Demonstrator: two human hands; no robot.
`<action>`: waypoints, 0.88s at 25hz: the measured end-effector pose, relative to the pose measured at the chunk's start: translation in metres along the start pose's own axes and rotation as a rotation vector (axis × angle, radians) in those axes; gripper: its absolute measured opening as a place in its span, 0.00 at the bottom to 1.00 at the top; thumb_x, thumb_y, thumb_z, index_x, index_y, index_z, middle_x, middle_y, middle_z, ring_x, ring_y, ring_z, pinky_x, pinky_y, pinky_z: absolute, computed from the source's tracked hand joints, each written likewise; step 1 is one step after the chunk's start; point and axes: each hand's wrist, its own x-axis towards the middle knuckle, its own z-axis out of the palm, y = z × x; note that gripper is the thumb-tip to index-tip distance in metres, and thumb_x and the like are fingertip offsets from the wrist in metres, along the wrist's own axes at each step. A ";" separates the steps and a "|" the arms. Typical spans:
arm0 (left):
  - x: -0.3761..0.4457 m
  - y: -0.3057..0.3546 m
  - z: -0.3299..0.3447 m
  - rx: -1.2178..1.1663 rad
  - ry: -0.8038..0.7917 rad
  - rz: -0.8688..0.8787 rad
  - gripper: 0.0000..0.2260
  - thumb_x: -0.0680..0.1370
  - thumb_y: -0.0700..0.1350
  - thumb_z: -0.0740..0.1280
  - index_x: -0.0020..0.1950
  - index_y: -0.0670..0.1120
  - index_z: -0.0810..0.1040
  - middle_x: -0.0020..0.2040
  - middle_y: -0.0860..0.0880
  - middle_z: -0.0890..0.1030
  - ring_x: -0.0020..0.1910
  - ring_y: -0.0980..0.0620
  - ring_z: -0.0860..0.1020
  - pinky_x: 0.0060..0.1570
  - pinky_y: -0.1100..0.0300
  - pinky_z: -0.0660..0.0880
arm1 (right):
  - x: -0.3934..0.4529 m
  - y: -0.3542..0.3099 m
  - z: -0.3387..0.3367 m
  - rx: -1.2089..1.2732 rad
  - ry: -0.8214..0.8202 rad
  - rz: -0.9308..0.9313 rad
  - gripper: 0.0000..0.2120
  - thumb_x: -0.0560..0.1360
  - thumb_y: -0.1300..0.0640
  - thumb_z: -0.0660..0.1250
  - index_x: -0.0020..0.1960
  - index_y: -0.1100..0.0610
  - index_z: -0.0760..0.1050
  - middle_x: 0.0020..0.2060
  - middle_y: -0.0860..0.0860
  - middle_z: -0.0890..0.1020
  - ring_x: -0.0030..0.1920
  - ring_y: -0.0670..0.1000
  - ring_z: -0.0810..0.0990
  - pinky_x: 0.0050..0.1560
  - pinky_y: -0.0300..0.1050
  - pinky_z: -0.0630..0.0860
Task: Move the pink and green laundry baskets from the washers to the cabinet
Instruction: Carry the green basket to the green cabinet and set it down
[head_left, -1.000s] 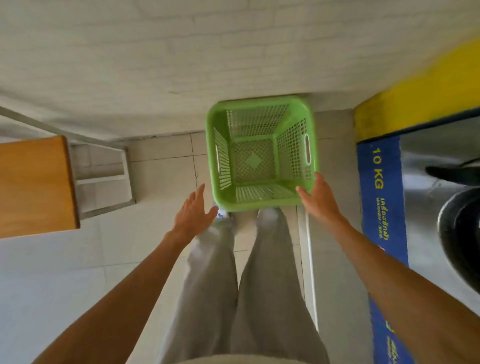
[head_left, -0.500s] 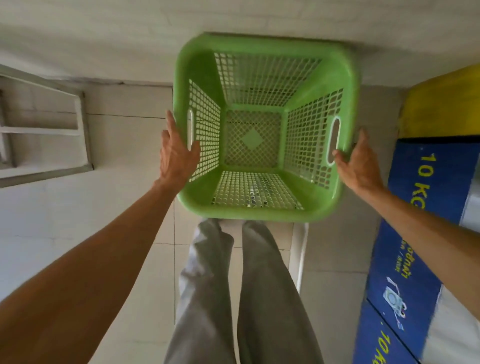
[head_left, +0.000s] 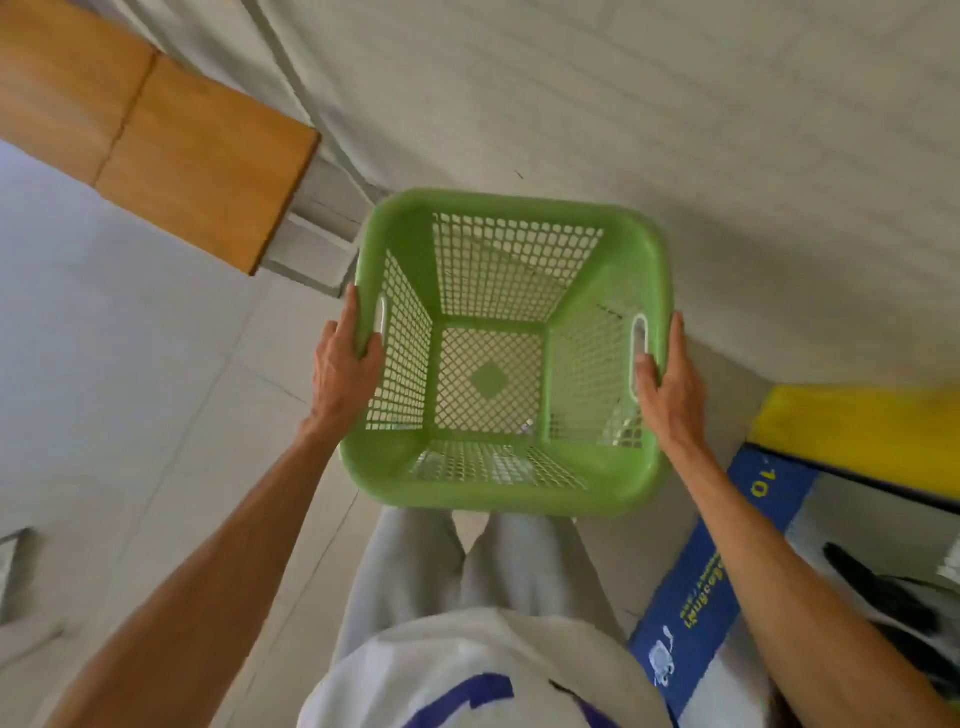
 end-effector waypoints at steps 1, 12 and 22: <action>-0.017 -0.012 -0.028 -0.024 0.040 -0.029 0.29 0.81 0.48 0.61 0.80 0.54 0.54 0.48 0.45 0.72 0.45 0.47 0.72 0.42 0.54 0.69 | -0.008 -0.026 -0.003 -0.021 -0.025 -0.080 0.32 0.81 0.48 0.59 0.80 0.54 0.51 0.71 0.60 0.72 0.64 0.61 0.77 0.61 0.51 0.75; -0.211 -0.226 -0.258 -0.388 0.560 -0.466 0.30 0.81 0.43 0.62 0.80 0.52 0.54 0.64 0.41 0.79 0.35 0.55 0.79 0.40 0.58 0.80 | -0.146 -0.344 0.114 -0.134 -0.425 -0.664 0.34 0.78 0.51 0.66 0.80 0.49 0.54 0.64 0.61 0.79 0.56 0.61 0.82 0.58 0.47 0.77; -0.268 -0.396 -0.392 -0.496 0.815 -0.564 0.34 0.79 0.40 0.65 0.80 0.53 0.53 0.49 0.48 0.81 0.32 0.56 0.81 0.35 0.62 0.81 | -0.275 -0.538 0.269 -0.083 -0.571 -0.991 0.37 0.77 0.51 0.69 0.80 0.52 0.54 0.67 0.57 0.77 0.59 0.57 0.80 0.59 0.41 0.73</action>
